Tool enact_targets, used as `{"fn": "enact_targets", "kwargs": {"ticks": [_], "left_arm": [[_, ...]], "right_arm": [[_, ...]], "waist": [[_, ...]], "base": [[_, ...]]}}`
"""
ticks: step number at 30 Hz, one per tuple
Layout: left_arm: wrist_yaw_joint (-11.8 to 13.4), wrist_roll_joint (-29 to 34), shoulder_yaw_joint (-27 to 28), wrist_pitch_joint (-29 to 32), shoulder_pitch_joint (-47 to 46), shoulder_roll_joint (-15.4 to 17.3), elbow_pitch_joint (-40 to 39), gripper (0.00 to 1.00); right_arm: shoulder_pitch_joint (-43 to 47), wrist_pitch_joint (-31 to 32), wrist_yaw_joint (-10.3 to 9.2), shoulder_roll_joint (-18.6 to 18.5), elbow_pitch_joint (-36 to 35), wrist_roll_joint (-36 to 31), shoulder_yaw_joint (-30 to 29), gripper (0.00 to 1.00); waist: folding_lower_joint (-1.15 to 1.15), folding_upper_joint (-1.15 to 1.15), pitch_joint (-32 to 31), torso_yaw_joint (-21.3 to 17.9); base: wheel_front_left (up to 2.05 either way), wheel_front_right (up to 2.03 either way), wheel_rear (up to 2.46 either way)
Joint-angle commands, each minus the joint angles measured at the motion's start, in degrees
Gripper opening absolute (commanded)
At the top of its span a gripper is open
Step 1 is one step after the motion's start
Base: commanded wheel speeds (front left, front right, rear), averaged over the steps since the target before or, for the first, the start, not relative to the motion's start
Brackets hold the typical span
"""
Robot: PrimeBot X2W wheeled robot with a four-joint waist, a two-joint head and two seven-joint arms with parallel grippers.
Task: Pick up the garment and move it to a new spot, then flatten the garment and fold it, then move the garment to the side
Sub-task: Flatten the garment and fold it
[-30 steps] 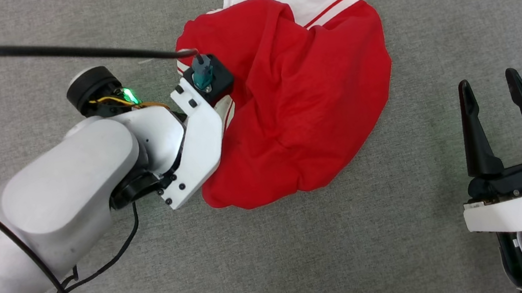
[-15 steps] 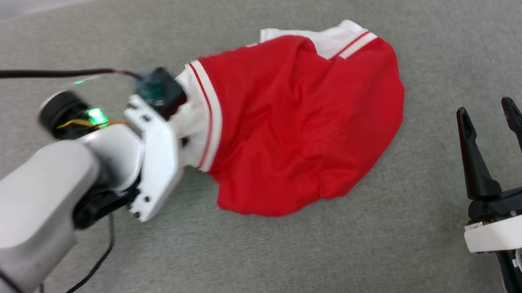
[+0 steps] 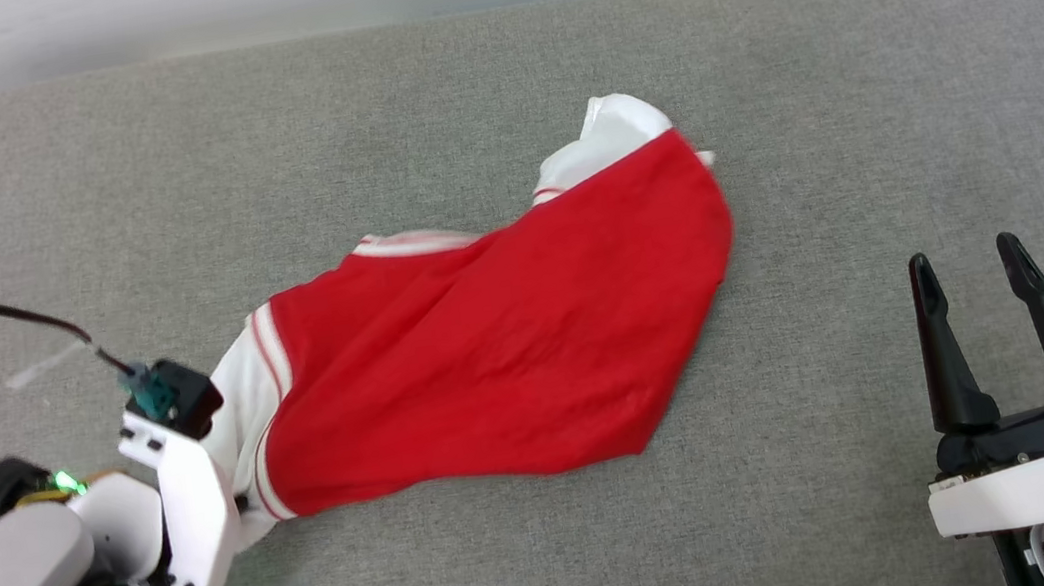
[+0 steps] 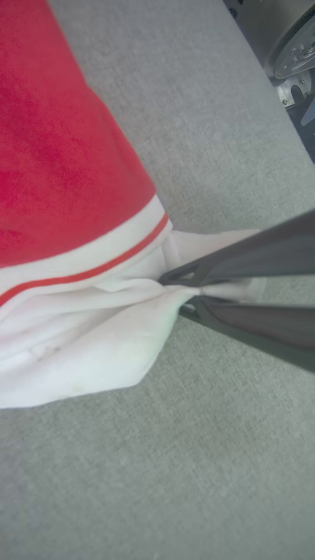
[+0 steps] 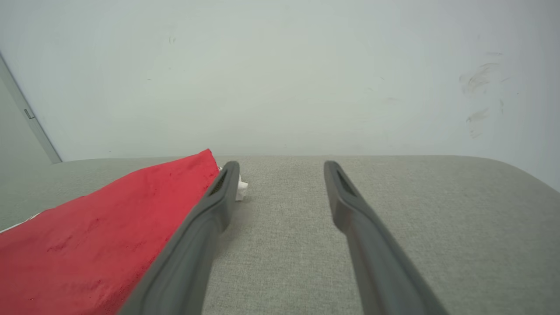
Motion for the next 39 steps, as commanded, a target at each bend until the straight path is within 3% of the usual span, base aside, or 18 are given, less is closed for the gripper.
{"fn": "enact_targets", "kwargs": {"ticks": [1, 4, 5, 6, 10, 14, 20, 25, 28, 32, 39], "left_arm": [[0.5, -1.1, -0.2, -0.1, 2.4, -0.7, 1.0, 0.00], [0.1, -2.2, -0.4, -1.3, 4.7, -2.4, 2.7, 0.00], [0.4, -2.0, -0.2, -2.4, 4.9, -3.0, 3.2, 0.81], [0.8, -1.5, 0.2, -3.7, 4.8, -3.3, 3.5, 1.00], [1.7, 0.6, 1.4, -8.3, 3.8, -3.3, 3.1, 1.00], [5.2, 3.1, 4.1, -16.7, 3.6, -2.3, 0.8, 1.00], [13.8, 5.5, 8.5, -29.5, 7.1, -1.0, -4.7, 1.00], [21.7, 7.3, 11.9, -38.2, 10.9, -1.7, -8.8, 1.00], [25.6, 8.8, 15.7, -39.8, 13.8, -3.1, -11.1, 1.00], [29.8, 15.1, 25.9, -40.0, 18.9, -6.9, -14.9, 1.00], [32.2, 28.8, 42.2, -40.0, 30.7, -15.7, -19.3, 1.00]], "right_arm": [[0.2, -0.1, -0.02, 0.1, 0.0, -0.6, 0.1, 1.00], [0.0, -0.1, -0.02, 0.1, 0.1, -0.7, 0.2, 1.00], [0.0, -0.1, -0.02, 0.1, 0.2, -0.8, 0.2, 1.00], [0.1, -0.1, -0.02, 0.1, 0.3, -0.7, 0.2, 1.00], [0.0, -0.1, -0.02, 0.1, 0.1, -0.9, -0.1, 1.00], [-0.3, -0.1, -0.02, 0.1, -0.7, -1.5, -0.9, 1.00], [-3.7, -0.1, -0.02, 0.1, -2.7, -4.1, -2.4, 1.00], [-8.9, -0.1, -0.02, -0.9, -4.7, -6.5, -3.6, 1.00], [-13.4, -0.1, -0.03, -3.2, -5.2, -7.4, -3.3, 1.00], [-20.5, -0.1, -0.03, -6.4, -3.3, -6.8, -1.2, 1.00], [-34.7, 0.8, -0.03, -13.9, 7.6, -2.4, 8.6, 1.00]], "waist": [[0.00, 0.00, 0.2, -0.1], [0.00, 0.00, 0.2, -0.2], [0.00, 0.00, 0.0, -0.2], [0.00, 0.00, -0.3, -0.1], [0.00, 0.00, -1.4, 0.0], [0.00, 0.00, -3.3, 0.4], [0.00, 0.00, -4.7, 1.2], [0.00, 0.00, -4.2, 2.0], [0.00, 0.00, -3.4, 2.2], [0.00, 0.00, -2.3, 2.6], [0.00, 0.00, -0.5, 3.2]], "base": [[0.00, 0.00, 0.00], [0.00, 0.00, 0.00], [0.00, 0.00, 0.00], [0.00, 0.00, 0.00], [0.00, 0.00, 0.00], [0.00, 0.00, 0.00], [0.00, 0.00, 0.00], [0.00, 0.00, 0.00], [0.00, 0.00, 0.00], [0.00, 0.00, 0.00], [0.00, 0.00, 0.00]]}}
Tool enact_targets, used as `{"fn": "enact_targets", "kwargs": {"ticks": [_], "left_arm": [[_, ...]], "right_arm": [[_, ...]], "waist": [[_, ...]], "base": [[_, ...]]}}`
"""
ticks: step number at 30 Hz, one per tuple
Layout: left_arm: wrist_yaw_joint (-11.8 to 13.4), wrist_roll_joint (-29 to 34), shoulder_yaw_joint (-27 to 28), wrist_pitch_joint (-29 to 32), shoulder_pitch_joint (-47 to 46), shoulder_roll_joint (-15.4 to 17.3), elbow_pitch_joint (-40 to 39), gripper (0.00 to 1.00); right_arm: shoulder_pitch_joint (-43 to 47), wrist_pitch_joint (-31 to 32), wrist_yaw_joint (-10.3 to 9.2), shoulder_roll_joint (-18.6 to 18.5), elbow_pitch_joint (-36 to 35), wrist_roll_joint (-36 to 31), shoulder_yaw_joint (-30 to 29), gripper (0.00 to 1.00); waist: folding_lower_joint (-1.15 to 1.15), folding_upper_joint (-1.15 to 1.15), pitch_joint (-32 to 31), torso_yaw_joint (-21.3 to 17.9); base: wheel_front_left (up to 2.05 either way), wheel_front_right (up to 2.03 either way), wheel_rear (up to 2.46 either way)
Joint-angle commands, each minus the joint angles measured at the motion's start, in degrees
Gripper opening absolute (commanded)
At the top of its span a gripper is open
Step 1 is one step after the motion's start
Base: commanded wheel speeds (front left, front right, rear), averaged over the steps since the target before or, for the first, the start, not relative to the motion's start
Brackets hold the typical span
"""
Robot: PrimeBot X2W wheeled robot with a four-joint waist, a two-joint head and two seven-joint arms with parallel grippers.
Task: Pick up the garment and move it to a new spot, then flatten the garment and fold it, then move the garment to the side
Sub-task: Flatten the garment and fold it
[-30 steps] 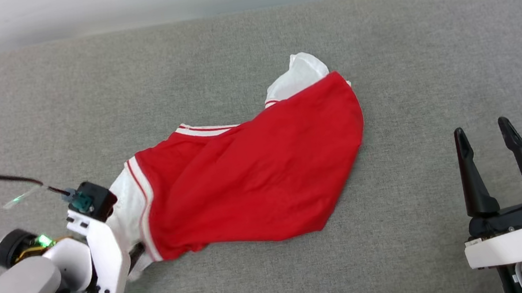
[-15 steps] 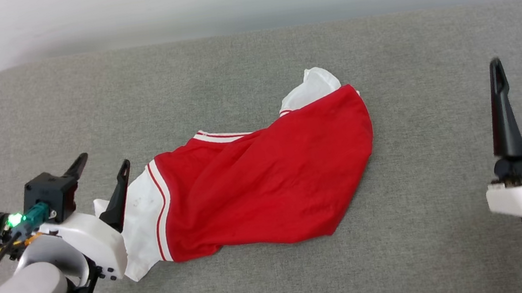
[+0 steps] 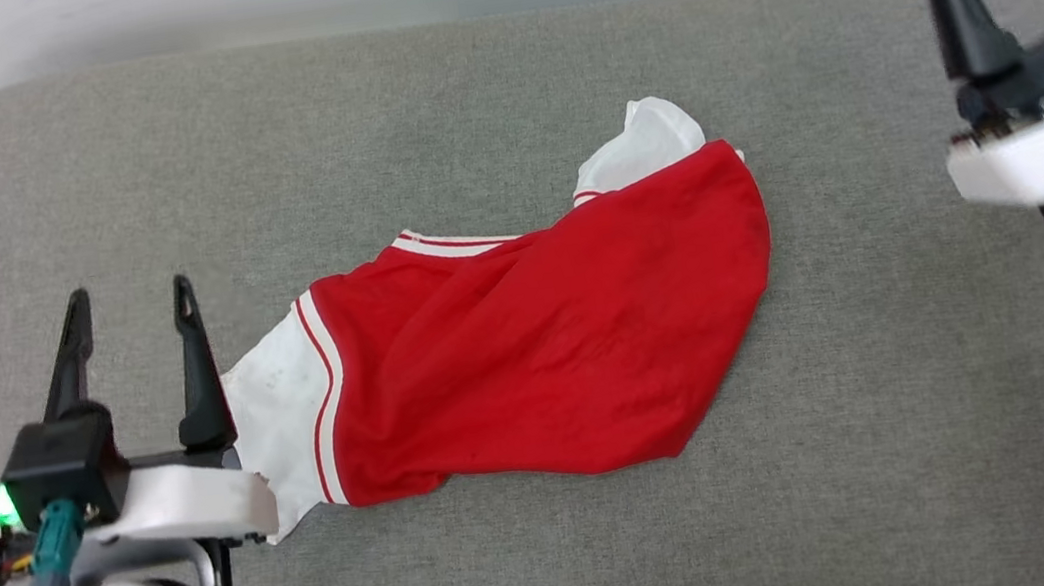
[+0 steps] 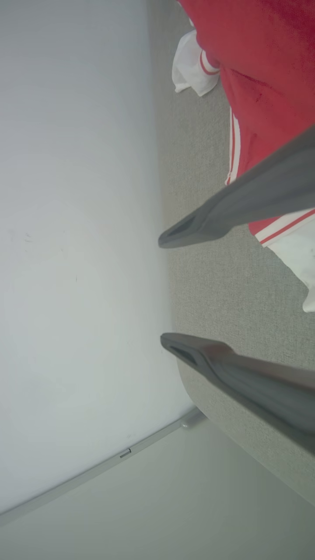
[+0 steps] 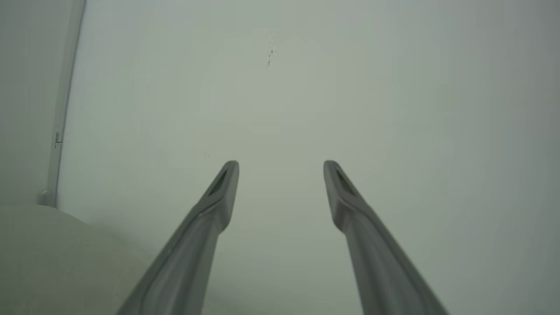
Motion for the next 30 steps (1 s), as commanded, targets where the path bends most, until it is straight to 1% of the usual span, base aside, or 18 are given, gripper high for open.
{"fn": "enact_targets", "kwargs": {"ticks": [1, 4, 6, 9, 13, 14, 16, 19, 21, 22, 23, 26, 30], "left_arm": [[-0.2, 0.9, 0.7, -0.1, 1.2, -1.0, -0.3, 1.00], [-2.0, 4.7, 5.5, -0.1, 4.6, -4.9, -0.8, 1.00], [-3.9, 6.6, 8.1, -0.1, 6.0, -7.8, -1.0, 1.00], [-6.7, 9.6, 11.0, -0.1, 6.9, -11.2, -0.8, 1.00], [-9.8, 13.2, 14.0, -0.1, 7.3, -15.5, -0.6, 1.00], [-12.0, 15.5, 16.1, -0.1, 6.9, -18.6, -0.5, 1.00], [-13.5, 16.9, 17.3, -0.1, 6.4, -20.6, -0.4, 1.00], [-15.6, 18.6, 18.9, -0.1, 5.9, -23.1, -0.1, 1.00], [-16.8, 19.7, 20.1, -0.1, 5.4, -24.6, -0.1, 1.00], [-18.1, 20.7, 21.3, -0.1, 5.0, -26.0, -0.3, 1.00], [-18.7, 21.3, 21.9, -0.1, 4.8, -26.7, -0.4, 1.00], [-20.5, 22.6, 23.3, -0.1, 4.3, -28.4, -0.2, 1.00], [-22.5, 24.2, 24.9, -0.1, 3.5, -30.0, 0.3, 1.00]], "right_arm": [[-2.6, 0.7, -0.04, -0.8, 0.5, 0.6, 1.3, 1.00], [-8.8, 7.3, -0.04, -3.9, 5.6, 4.5, 8.7, 1.00], [-13.3, 13.5, -0.04, -6.3, 8.4, 7.7, 14.5, 1.00], [-19.7, 22.4, -0.04, -9.1, 11.4, 13.7, 23.3, 1.00], [-27.0, 35.5, -0.04, -12.3, 13.8, 23.6, 34.7, 1.00], [-31.2, 44.4, -0.04, -14.6, 14.7, 30.9, 42.5, 1.00], [-33.5, 49.3, -0.04, -15.7, 15.2, 35.5, 46.6, 1.00], [-36.5, 54.3, -0.04, -16.6, 16.3, 39.8, 51.0, 1.00], [-37.8, 56.3, -0.04, -16.9, 17.2, 41.3, 53.9, 1.00], [-38.7, 57.6, -0.04, -16.5, 18.2, 42.4, 56.3, 1.00], [-38.9, 57.9, -0.04, -16.3, 18.9, 42.9, 57.4, 1.00], [-38.1, 58.5, -0.04, -15.9, 20.5, 44.1, 61.1, 1.00], [-33.7, 60.2, 0.00, -15.9, 22.4, 45.8, 64.6, 1.00]], "waist": [[0.00, 0.00, 0.3, 0.2], [0.00, 0.00, 1.4, 0.7], [0.00, 0.00, 2.2, 1.2], [0.00, 0.00, 3.7, 2.0], [0.00, 0.00, 5.9, 3.1], [0.00, 0.00, 7.7, 4.1], [0.00, 0.00, 8.8, 4.8], [0.00, 0.00, 10.5, 5.8], [0.00, 0.00, 11.7, 6.4], [0.00, 0.00, 12.8, 6.8], [0.00, 0.00, 13.3, 7.1], [0.00, 0.00, 14.5, 7.6], [0.00, 0.00, 15.3, 7.8]], "base": [[0.00, 0.00, 0.00], [0.00, 0.00, 0.00], [0.00, 0.00, 0.00], [0.00, 0.00, 0.00], [0.00, 0.00, 0.00], [0.00, 0.00, 0.00], [0.00, 0.00, 0.00], [0.00, 0.00, 0.00], [0.00, 0.00, 0.00], [0.00, 0.00, 0.00], [0.00, 0.00, 0.00], [0.00, 0.00, 0.00], [0.00, 0.00, 0.00]]}}
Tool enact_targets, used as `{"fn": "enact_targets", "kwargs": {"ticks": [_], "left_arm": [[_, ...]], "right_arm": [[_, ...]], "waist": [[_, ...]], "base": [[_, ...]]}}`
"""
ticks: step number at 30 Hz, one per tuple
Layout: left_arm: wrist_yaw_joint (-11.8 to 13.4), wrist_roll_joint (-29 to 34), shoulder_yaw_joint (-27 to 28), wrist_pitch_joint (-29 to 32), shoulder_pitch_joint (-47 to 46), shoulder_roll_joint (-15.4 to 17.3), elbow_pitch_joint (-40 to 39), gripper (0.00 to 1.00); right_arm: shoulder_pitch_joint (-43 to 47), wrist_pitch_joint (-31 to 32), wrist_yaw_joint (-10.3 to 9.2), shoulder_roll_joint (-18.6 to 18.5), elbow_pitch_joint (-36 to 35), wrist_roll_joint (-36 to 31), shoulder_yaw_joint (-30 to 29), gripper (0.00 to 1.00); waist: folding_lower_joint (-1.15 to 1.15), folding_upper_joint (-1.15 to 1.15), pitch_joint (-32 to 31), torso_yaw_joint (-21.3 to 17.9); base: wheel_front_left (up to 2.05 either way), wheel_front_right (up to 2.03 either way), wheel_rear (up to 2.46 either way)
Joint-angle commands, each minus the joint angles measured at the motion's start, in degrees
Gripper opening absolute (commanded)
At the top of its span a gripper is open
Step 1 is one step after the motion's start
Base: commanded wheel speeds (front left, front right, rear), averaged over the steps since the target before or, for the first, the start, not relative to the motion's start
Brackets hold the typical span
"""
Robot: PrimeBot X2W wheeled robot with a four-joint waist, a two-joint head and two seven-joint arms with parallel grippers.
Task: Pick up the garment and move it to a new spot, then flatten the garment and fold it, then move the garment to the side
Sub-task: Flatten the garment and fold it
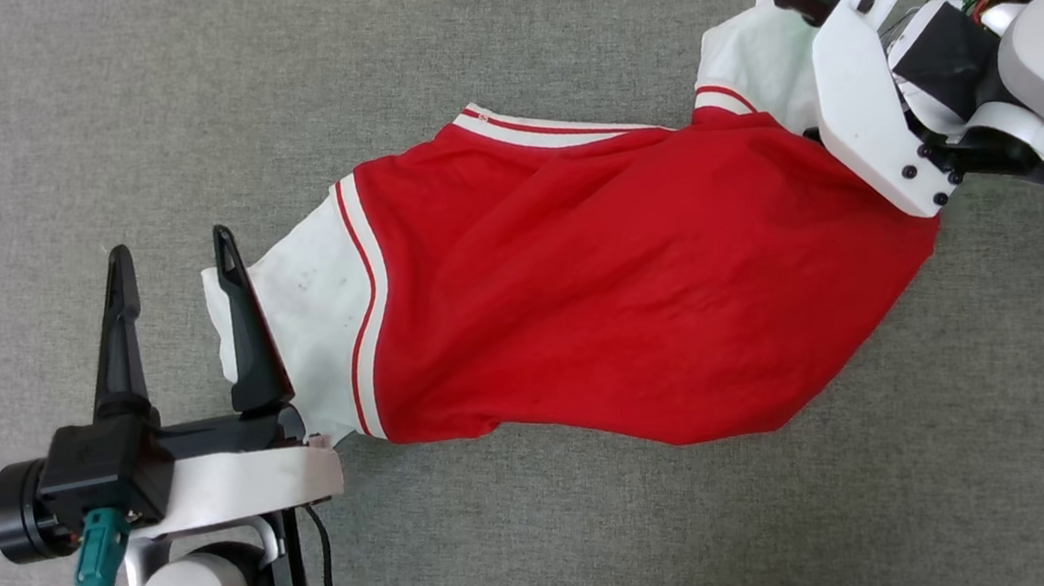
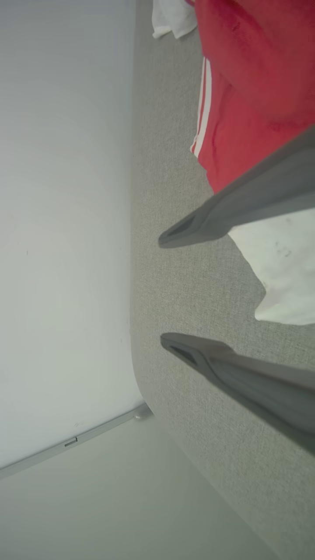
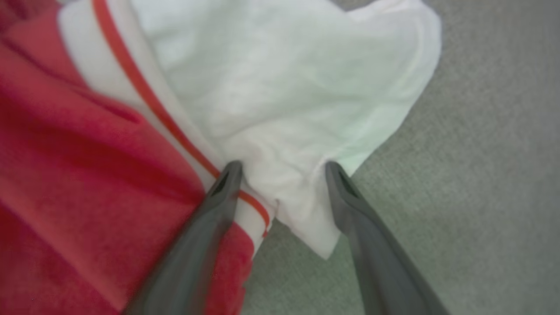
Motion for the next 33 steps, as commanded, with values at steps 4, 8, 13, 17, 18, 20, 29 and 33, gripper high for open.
{"fn": "enact_targets", "kwargs": {"ticks": [4, 8, 13, 17, 18, 20, 29, 33], "left_arm": [[-1.5, 1.2, 1.9, -0.1, -0.7, -1.0, 0.6, 1.00], [-2.8, 2.1, 3.5, -0.1, -0.1, -1.8, 1.0, 1.00], [-3.7, 3.1, 5.6, -0.1, 1.8, -2.2, 1.3, 1.00], [-4.2, 3.7, 7.3, -0.1, 4.2, -2.4, 1.1, 1.00], [-4.3, 3.9, 7.6, -0.1, 4.7, -2.4, 1.0, 1.00], [-4.4, 4.1, 8.2, -0.1, 5.9, -2.6, 0.8, 1.00], [-4.7, 4.2, 9.6, -0.1, 9.4, -3.0, 0.4, 1.00], [-4.8, 4.3, 10.0, -0.1, 10.2, -3.1, 0.3, 1.00]], "right_arm": [[6.0, 0.7, 0.11, -0.1, 1.9, 1.6, 3.1, 1.00], [4.3, -3.5, 0.09, -0.2, 2.3, 3.1, 2.5, 0.00], [0.7, -10.9, 0.01, -1.4, 0.6, 3.8, 1.6, 0.00], [0.5, -14.7, 0.01, -4.6, -4.1, 3.5, 2.0, 0.00], [0.8, -15.3, 0.00, -5.7, -5.6, 3.4, 2.0, 0.00], [1.9, -16.3, 0.01, -8.3, -9.0, 3.7, 2.2, 0.00], [12.5, -20.2, 0.01, -21.4, -19.5, 5.8, 1.1, 0.00], [18.9, -21.4, 0.01, -23.5, -20.2, 8.2, 0.2, 0.00]], "waist": [[0.00, 0.00, -0.3, -0.5], [0.00, 0.00, -2.0, -1.5], [0.00, 0.00, -6.1, -3.5], [0.00, 0.00, -9.6, -5.6], [0.00, 0.00, -10.3, -6.1], [0.00, 0.00, -11.7, -7.1], [0.00, 0.00, -15.0, -10.7], [0.00, 0.00, -15.4, -11.7]], "base": [[0.00, 0.00, 0.00], [0.00, 0.00, 0.00], [0.00, 0.00, 0.00], [0.00, 0.00, 0.00], [0.00, 0.00, 0.00], [0.00, 0.00, 0.00], [0.00, 0.00, 0.00], [0.00, 0.00, 0.00]]}}
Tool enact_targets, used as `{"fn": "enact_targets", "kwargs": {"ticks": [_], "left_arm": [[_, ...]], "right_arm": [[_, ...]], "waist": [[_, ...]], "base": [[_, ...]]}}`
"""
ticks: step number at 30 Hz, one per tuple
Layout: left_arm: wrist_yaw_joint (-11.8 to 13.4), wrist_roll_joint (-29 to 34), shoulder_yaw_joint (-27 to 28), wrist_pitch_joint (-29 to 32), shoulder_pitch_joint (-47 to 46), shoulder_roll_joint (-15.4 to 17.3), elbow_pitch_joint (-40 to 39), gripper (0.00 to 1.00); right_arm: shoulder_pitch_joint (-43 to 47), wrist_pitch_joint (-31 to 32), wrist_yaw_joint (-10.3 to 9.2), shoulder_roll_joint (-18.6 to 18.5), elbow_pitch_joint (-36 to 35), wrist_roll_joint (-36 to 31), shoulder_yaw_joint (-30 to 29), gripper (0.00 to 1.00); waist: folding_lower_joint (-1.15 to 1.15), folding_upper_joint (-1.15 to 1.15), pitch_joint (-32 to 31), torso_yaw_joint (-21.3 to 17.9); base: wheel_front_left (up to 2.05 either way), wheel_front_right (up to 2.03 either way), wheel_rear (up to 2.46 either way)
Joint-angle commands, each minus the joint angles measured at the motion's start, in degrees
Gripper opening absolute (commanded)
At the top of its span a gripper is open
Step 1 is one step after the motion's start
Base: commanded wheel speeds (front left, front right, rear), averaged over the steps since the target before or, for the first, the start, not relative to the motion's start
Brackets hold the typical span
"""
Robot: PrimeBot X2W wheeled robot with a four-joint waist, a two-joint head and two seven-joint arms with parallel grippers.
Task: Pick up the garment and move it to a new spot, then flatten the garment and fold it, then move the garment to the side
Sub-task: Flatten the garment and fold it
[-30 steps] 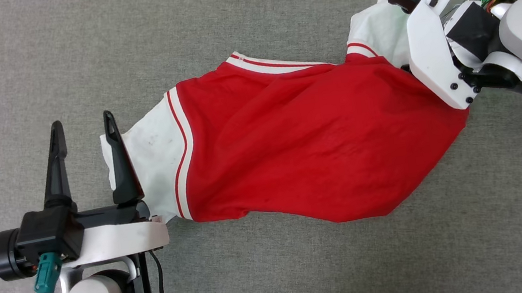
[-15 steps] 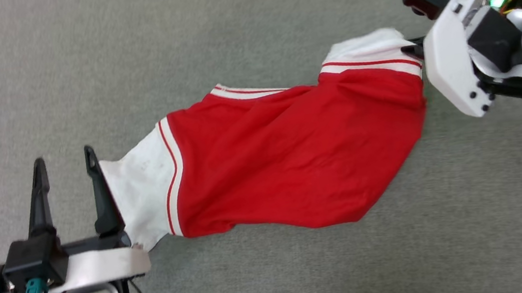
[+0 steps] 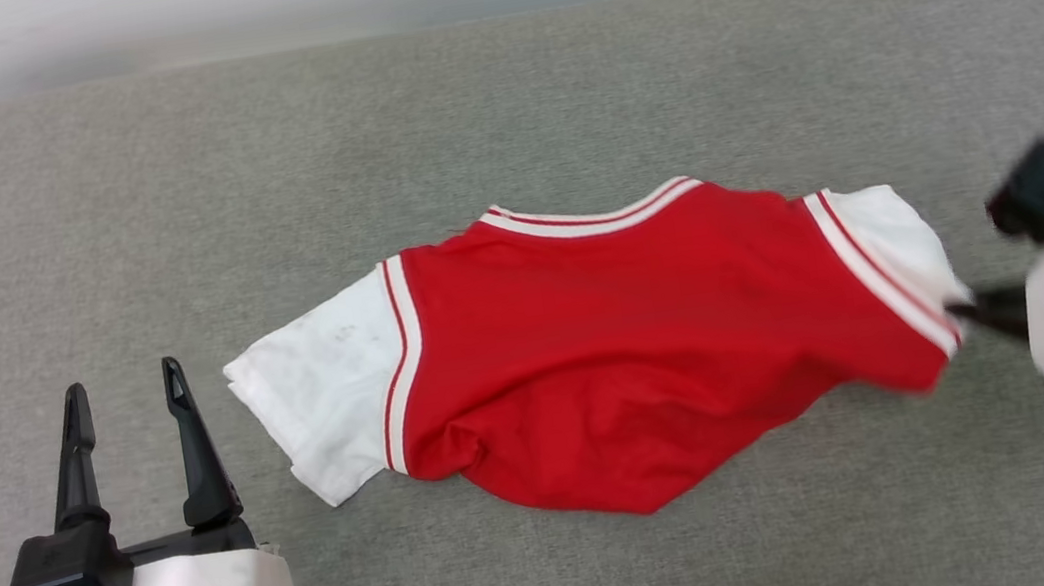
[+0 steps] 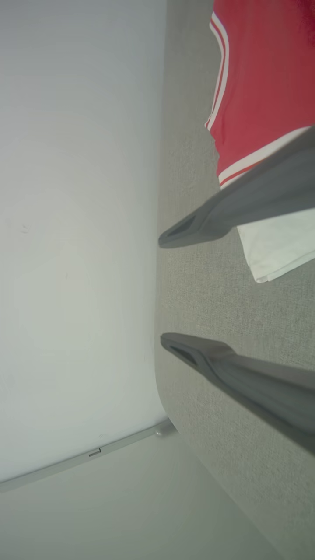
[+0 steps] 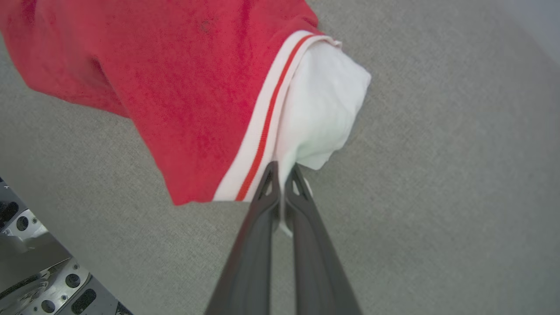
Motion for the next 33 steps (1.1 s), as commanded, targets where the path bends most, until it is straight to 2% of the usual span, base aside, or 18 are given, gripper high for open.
{"fn": "enact_targets", "kwargs": {"ticks": [1, 3, 7, 12, 13, 14, 18, 23, 28, 33], "left_arm": [[-0.3, 0.3, 0.1, -0.1, 0.6, -0.1, -0.1, 1.00], [-0.2, 0.4, 0.3, -0.1, 0.6, -0.1, 0.0, 1.00], [-0.6, 0.6, 0.3, -0.1, 0.3, -0.1, 0.2, 1.00], [-1.2, 1.1, 0.3, -0.1, 0.0, -0.1, 1.1, 1.00], [-1.3, 1.3, 0.5, -0.1, 0.1, -0.1, 1.3, 1.00], [-1.4, 1.5, 0.6, -0.1, 0.2, -0.1, 1.5, 1.00], [-2.0, 2.0, 1.0, -0.1, 0.3, 0.6, 2.2, 1.00], [-3.4, 2.5, 1.6, -0.1, -1.7, 2.5, 3.5, 1.00], [-5.0, 3.4, 0.9, -0.1, -3.9, 4.9, 4.9, 1.00], [-7.2, 4.5, -0.8, 2.0, -8.1, 8.2, 6.9, 1.00]], "right_arm": [[1.0, -0.3, -0.04, -0.2, 0.1, 0.1, -0.2, 0.00], [5.4, -1.3, -0.04, 0.0, 1.0, 0.4, -0.5, 0.00], [13.2, -3.1, -0.04, 2.9, 4.8, 2.0, -1.5, 0.00], [18.0, -7.9, -0.06, 7.1, 9.6, 0.5, -5.1, 0.00], [18.3, -9.2, -0.06, 7.6, 10.1, 0.1, -6.3, 0.37], [18.6, -10.3, -0.05, 7.8, 10.2, -0.8, -7.2, 1.00], [19.5, -17.4, -0.04, 8.8, 10.9, -5.4, -13.3, 1.00], [21.2, -27.8, -0.05, 11.8, 12.1, -13.1, -25.8, 1.00], [26.4, -35.4, -0.04, 17.9, 12.4, -22.4, -39.9, 1.00], [33.8, -38.3, -0.05, 27.1, 8.3, -33.4, -55.1, 1.00]], "waist": [[0.00, 0.00, -0.3, -0.4], [0.00, 0.00, -0.3, -0.8], [0.00, 0.00, -0.1, -1.2], [0.00, 0.00, -0.8, -1.5], [0.00, 0.00, -1.1, -1.6], [0.00, 0.00, -1.5, -1.8], [0.00, 0.00, -3.2, -2.4], [0.00, 0.00, -4.6, -3.5], [0.00, 0.00, -5.6, -3.9], [0.00, 0.00, -5.6, -4.0]], "base": [[0.00, 0.00, 0.00], [0.00, 0.00, 0.00], [0.00, 0.00, 0.00], [0.00, 0.00, 0.00], [0.00, 0.00, 0.00], [0.00, 0.00, 0.00], [0.00, 0.00, 0.00], [0.00, 0.00, 0.00], [0.00, 0.00, 0.00], [0.00, 0.00, 0.00]]}}
